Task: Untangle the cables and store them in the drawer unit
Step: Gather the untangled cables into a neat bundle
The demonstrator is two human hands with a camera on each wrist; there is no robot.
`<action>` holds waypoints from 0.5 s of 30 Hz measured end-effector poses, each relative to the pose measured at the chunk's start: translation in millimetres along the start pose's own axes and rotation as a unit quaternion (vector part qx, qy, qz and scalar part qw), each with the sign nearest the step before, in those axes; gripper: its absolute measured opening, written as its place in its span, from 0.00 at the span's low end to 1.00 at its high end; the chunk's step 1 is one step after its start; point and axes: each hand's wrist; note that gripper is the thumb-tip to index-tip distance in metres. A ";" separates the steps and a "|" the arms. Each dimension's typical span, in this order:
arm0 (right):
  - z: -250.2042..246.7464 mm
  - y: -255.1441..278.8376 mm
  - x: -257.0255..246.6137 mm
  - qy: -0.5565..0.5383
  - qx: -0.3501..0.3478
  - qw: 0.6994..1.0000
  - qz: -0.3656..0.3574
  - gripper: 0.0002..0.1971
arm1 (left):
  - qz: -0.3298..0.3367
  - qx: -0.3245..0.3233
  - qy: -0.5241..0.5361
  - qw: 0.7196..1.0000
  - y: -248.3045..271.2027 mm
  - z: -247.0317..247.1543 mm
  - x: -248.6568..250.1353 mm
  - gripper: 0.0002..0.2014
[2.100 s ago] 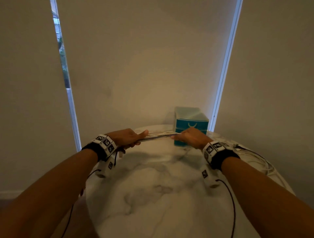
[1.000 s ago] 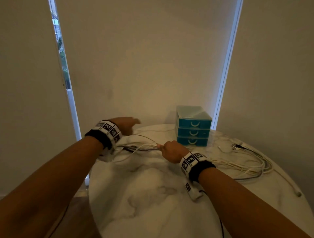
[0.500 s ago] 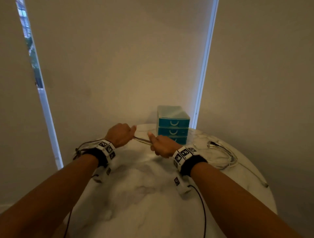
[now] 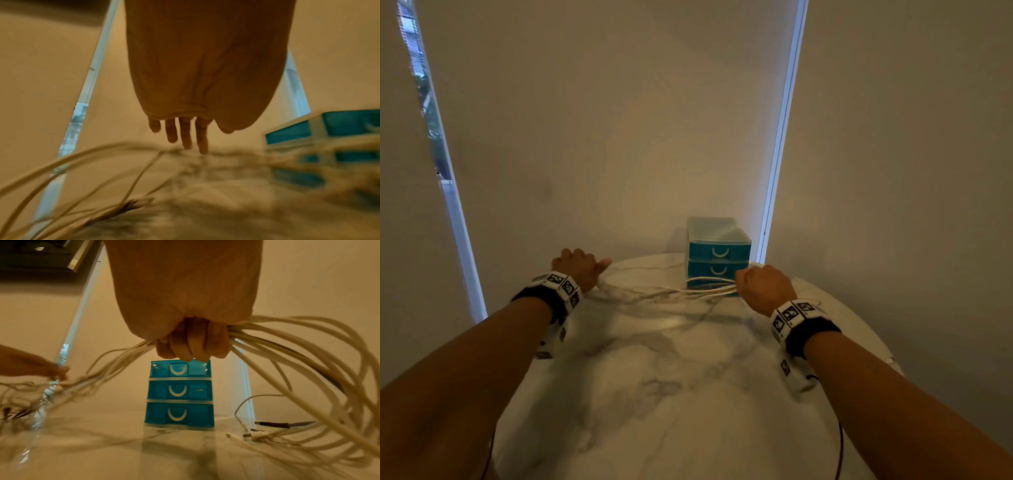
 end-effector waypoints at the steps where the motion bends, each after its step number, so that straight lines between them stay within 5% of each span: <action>1: 3.3 -2.0 -5.1 -0.013 0.005 1.000 -0.011 0.08 | 0.016 0.012 0.050 0.999 2.6 -4.8 13.6 0.36; 3: 5.2 -6.4 -17.3 -0.054 -0.001 0.998 -0.013 0.11 | 0.096 0.021 0.219 0.971 18.2 -20.4 60.9 0.36; 6: -4.4 -16.2 -34.6 -0.134 0.019 0.991 -0.021 0.12 | 0.169 -0.138 0.451 0.865 62.8 -40.9 153.2 0.47; 8: -12.8 -20.2 -37.9 -0.177 0.025 0.984 -0.024 0.12 | 0.177 -0.237 0.515 0.805 77.8 -31.6 192.5 0.52; 10: -19.0 -20.2 -33.1 -0.177 0.008 0.984 -0.021 0.11 | 0.163 -0.230 0.484 0.828 81.3 -20.1 204.1 0.51; 13: -21.4 -16.9 -17.1 -0.225 0.024 0.974 -0.005 0.12 | 0.134 -0.040 0.327 0.935 74.8 -26.8 197.2 0.42; 15: -22.1 -15.5 -7.6 -0.297 0.020 0.955 0.023 0.12 | 0.124 0.057 0.256 0.957 59.0 -41.6 189.1 0.34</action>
Point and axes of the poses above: each hand's wrist, its own y-axis away from the middle knuckle, its own z-axis out of the palm, x = y × z, and after that the axes turned 3 degrees about -z, right-handed
